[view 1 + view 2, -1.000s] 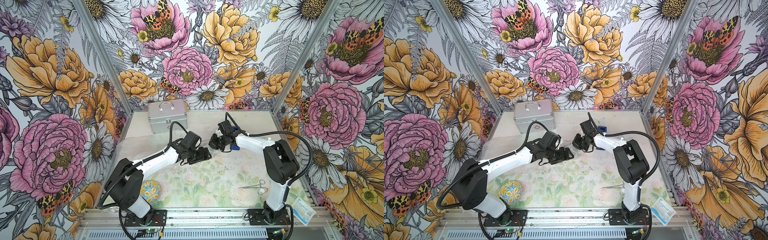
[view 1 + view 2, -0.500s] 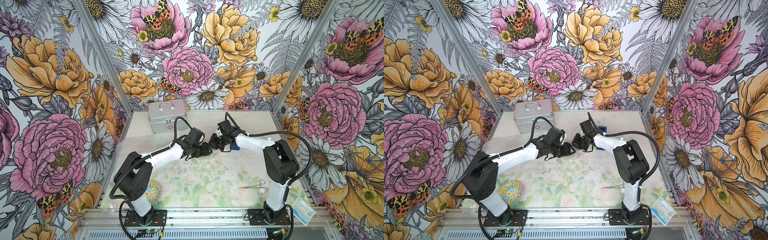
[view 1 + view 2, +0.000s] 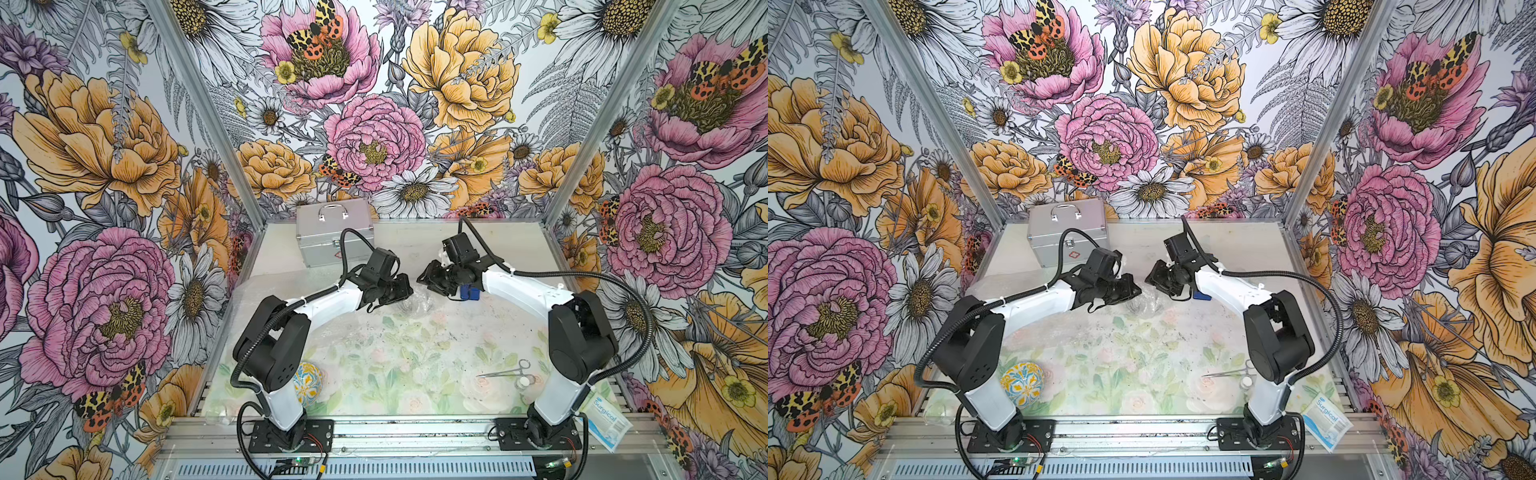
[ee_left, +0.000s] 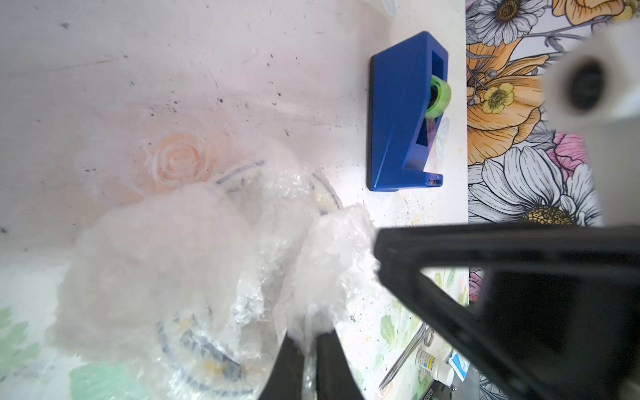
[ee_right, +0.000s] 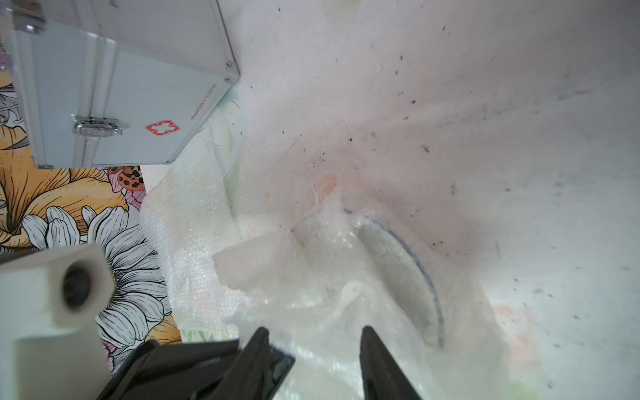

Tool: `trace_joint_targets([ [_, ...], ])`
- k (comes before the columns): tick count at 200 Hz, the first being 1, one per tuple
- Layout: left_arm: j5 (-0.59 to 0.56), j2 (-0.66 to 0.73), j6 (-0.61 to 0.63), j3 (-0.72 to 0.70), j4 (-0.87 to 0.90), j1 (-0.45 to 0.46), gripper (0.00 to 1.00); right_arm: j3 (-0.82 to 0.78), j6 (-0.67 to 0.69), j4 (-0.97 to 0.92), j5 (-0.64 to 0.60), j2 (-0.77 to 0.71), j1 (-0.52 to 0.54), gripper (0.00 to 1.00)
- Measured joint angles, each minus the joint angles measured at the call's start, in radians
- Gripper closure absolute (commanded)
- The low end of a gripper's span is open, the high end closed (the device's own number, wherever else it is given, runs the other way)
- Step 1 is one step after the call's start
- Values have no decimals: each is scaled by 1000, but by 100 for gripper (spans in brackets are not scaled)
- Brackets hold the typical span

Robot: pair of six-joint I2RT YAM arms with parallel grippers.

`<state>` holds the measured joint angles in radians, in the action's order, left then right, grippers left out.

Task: Wrap bowls in bubble wrap
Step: Wrap the bowl in bubble wrap.

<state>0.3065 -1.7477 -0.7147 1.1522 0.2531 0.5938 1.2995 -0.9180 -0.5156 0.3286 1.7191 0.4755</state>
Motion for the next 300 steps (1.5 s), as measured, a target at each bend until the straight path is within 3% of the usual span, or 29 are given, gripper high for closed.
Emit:
trace_joint_targets([
  [34, 16, -27, 0, 5, -18, -27, 91, -10, 55, -72, -106, -77, 58, 70],
  [68, 35, -48, -1, 27, -23, -54, 83, 44, 79, -113, -119, 41, 105, 74],
  [82, 43, -48, -2, 36, -27, -62, 70, 97, 83, -121, -118, 123, 106, 74],
  [98, 49, -48, -11, 44, -31, -71, 46, 148, 91, -124, -118, 198, 101, 75],
  [127, 53, -48, -2, 50, -16, -111, 18, 215, 113, -131, -108, 283, 89, 79],
  [167, 47, -64, 40, 93, 29, -215, 1, 252, 143, -131, -77, 312, 61, 78],
  [228, 89, -208, 126, 141, 24, -174, 1, 261, 204, -131, -8, 340, 42, 80],
  [242, 97, -229, 136, 148, 16, -173, 5, 265, 215, -131, -1, 350, 42, 80],
  [261, 104, -275, 138, 184, 5, -185, 25, 268, 227, -132, 2, 353, 40, 75],
  [279, 119, -320, 145, 225, 2, -192, 56, 269, 232, -131, -5, 349, 40, 65],
  [293, 132, -331, 131, 235, -16, -191, 73, 269, 230, -132, -35, 327, 42, 65],
  [300, 132, -329, 125, 233, -20, -189, 76, 266, 228, -135, -51, 309, 45, 67],
])
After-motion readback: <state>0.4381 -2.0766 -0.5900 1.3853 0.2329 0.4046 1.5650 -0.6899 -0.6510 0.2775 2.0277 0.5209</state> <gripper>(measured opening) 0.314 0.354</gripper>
